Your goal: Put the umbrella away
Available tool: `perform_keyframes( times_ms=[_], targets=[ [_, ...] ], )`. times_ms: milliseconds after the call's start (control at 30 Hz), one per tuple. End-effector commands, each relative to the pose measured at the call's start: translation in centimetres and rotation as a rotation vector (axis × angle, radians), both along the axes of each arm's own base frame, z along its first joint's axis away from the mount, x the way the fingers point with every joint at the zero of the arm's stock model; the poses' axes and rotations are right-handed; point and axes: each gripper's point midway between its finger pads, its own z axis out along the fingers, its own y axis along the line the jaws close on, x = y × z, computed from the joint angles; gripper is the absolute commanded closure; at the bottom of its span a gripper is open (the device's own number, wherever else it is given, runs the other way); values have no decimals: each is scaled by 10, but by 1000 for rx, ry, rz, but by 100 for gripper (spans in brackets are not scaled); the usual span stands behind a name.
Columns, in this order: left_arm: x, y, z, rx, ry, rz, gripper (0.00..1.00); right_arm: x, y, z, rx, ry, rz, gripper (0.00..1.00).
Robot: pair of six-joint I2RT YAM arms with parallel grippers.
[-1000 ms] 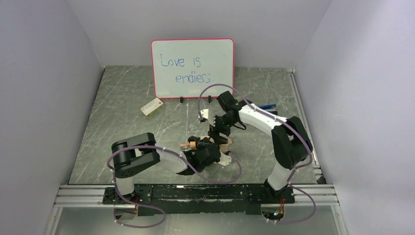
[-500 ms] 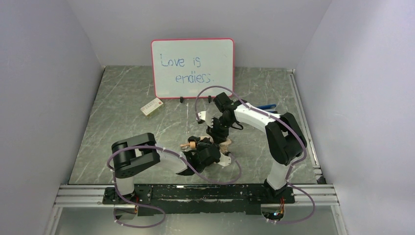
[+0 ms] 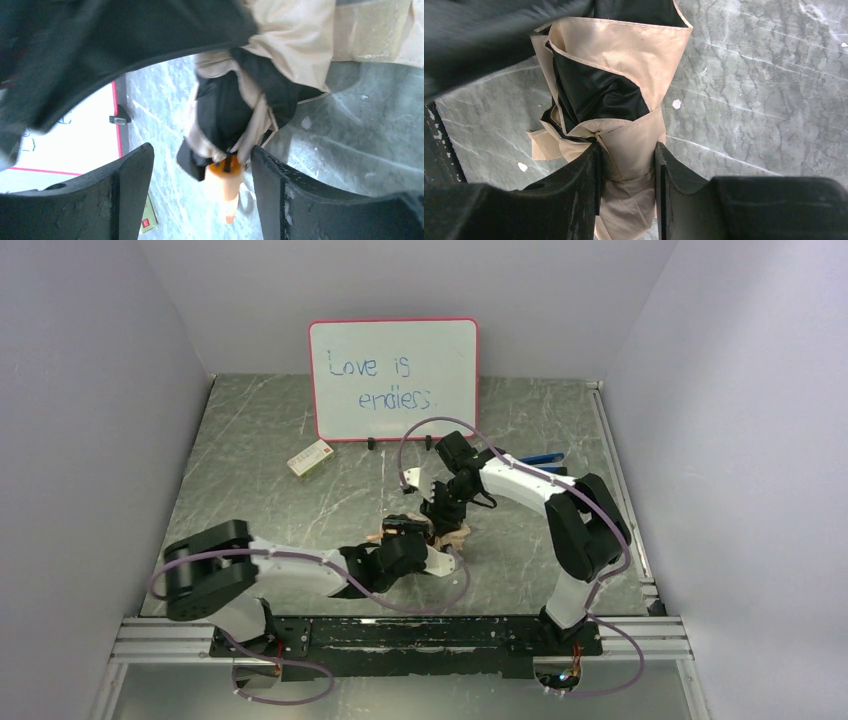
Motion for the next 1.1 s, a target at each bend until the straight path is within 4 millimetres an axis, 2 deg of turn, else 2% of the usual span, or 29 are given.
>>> perform_keyframes(
  times_ms=[0,100,233,300,367,433,500,633,700,833,967,1067],
  targets=[
    [-15,4,29,-158,86,12,26,10,-29,-34,-150,-66,-31,74],
    [-27,8,52,-270,143,-4,28,11,-29,-33,-144,-86,-32,74],
    [-35,19,97,-510,194,-12,36,14,-29,-31,-135,-116,-38,74],
    [-25,34,122,-653,196,24,39,15,-29,-32,-136,-140,-41,75],
    [-6,55,144,-789,169,90,42,16,-29,-34,-138,-174,-45,74],
    [16,79,160,-895,130,170,41,15,-32,-35,-138,-211,-46,74],
    [29,88,170,-945,128,187,39,12,-34,-35,-134,-246,-40,74],
    [54,85,165,-932,161,194,38,6,-35,-33,-121,-333,-32,73],
    [74,86,158,-940,170,216,37,2,-36,-33,-113,-367,-23,73],
    [102,77,151,-949,282,162,33,-5,-41,-36,-129,-450,-15,74],
    [103,46,143,-851,429,-25,29,-10,-43,-41,-158,-515,-3,74],
    [90,25,125,-740,586,-172,28,-14,-43,-43,-173,-551,11,75]
  ],
)
